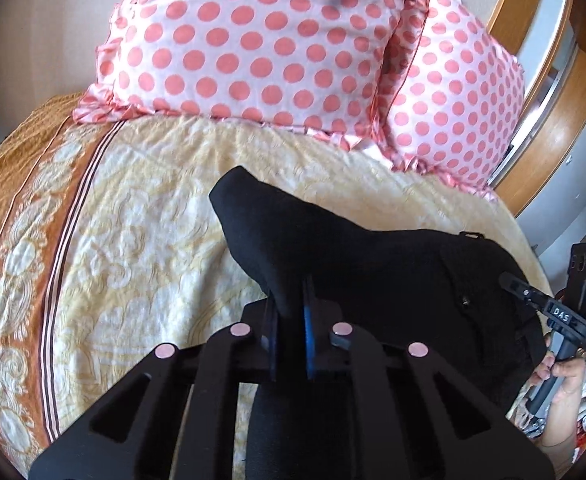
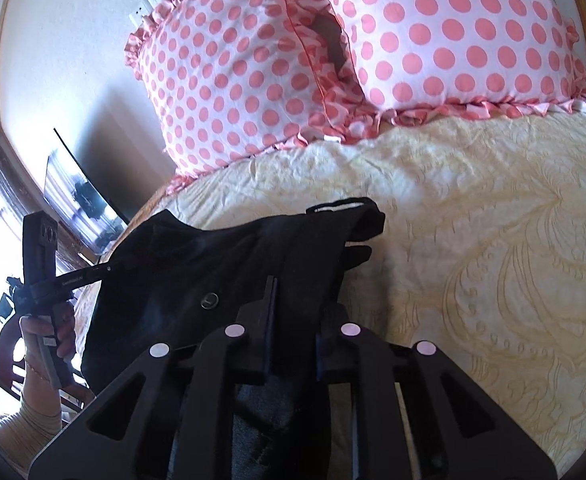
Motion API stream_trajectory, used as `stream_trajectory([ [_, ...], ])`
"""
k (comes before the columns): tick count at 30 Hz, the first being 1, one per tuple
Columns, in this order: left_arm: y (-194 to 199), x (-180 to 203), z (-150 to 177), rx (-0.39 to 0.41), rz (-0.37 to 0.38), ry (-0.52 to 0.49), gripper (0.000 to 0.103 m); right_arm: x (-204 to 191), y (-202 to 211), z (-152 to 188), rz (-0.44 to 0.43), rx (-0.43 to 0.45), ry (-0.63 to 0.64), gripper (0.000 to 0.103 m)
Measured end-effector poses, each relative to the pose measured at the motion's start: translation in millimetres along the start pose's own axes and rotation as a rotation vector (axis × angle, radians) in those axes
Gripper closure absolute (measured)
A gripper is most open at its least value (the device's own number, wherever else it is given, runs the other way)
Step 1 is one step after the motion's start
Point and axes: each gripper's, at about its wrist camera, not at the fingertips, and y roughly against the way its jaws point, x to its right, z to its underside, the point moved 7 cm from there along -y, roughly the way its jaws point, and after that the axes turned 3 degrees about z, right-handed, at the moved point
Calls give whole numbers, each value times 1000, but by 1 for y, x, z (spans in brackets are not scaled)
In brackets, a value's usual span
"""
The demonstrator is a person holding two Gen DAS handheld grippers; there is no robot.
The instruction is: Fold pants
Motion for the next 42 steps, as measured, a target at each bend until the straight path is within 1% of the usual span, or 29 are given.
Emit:
stream_trajectory([
  [6,-11,6,-40,58,-9,-7,94,3,-21,-40,10,30,-12,90],
  [9,-24,2,-62,73,-27,-3,94,9,-37,-59,23,37,-23,90],
  [11,-34,-3,-73,79,-38,4,94,13,-47,-67,45,40,-20,90],
  [13,-52,-14,-78,55,-71,9,94,23,-59,-68,76,17,-34,90],
  [16,-81,-35,-68,-23,-117,48,93,42,-79,-57,146,-61,-75,89],
  [18,-92,-42,-62,-43,-134,57,86,45,-81,-53,165,-64,-77,87],
  [19,-94,-43,-60,-42,-147,52,83,44,-81,-52,192,-62,-59,84],
  [20,-95,-43,-59,-44,-163,47,75,43,-81,-51,225,-63,-41,79],
  [22,-90,-44,-60,-42,-177,45,71,42,-79,-49,292,-68,-6,59],
  [24,-75,-44,-61,-7,-205,42,46,43,-67,-50,336,-48,13,52],
  [25,-57,-42,-62,46,-218,30,42,43,-50,-52,371,2,26,52],
  [26,-42,-38,-63,89,-220,16,37,41,-37,-53,385,47,46,52],
  [27,-27,-31,-60,125,-213,-3,31,34,-19,-51,385,99,81,52],
  [28,-10,-23,-53,147,-191,-24,30,27,-9,-46,368,117,109,52],
  [29,1,-14,-44,153,-162,-36,25,18,-2,-40,345,120,137,52],
  [30,10,-5,-34,152,-136,-42,20,8,2,-32,325,115,166,52],
  [32,22,15,-7,124,-93,-44,19,-10,6,-12,311,93,220,51],
  [33,24,25,6,109,-77,-57,18,-18,5,-1,306,80,247,44],
  [34,22,34,14,101,-83,-68,18,-23,3,6,310,73,262,35],
  [36,18,43,30,86,-120,-93,18,-31,-1,17,329,56,296,33],
  [38,9,45,40,74,-169,-118,18,-33,-12,27,386,21,331,33],
  [39,3,43,46,53,-187,-128,17,-32,-18,31,415,-8,342,33],
  [40,-8,41,52,15,-202,-132,17,-32,-27,36,442,-45,353,33],
  [41,-16,37,56,-6,-213,-128,15,-32,-29,38,455,-46,359,33],
  [42,-20,35,56,1,-220,-127,12,-33,-29,38,462,-45,360,32],
])
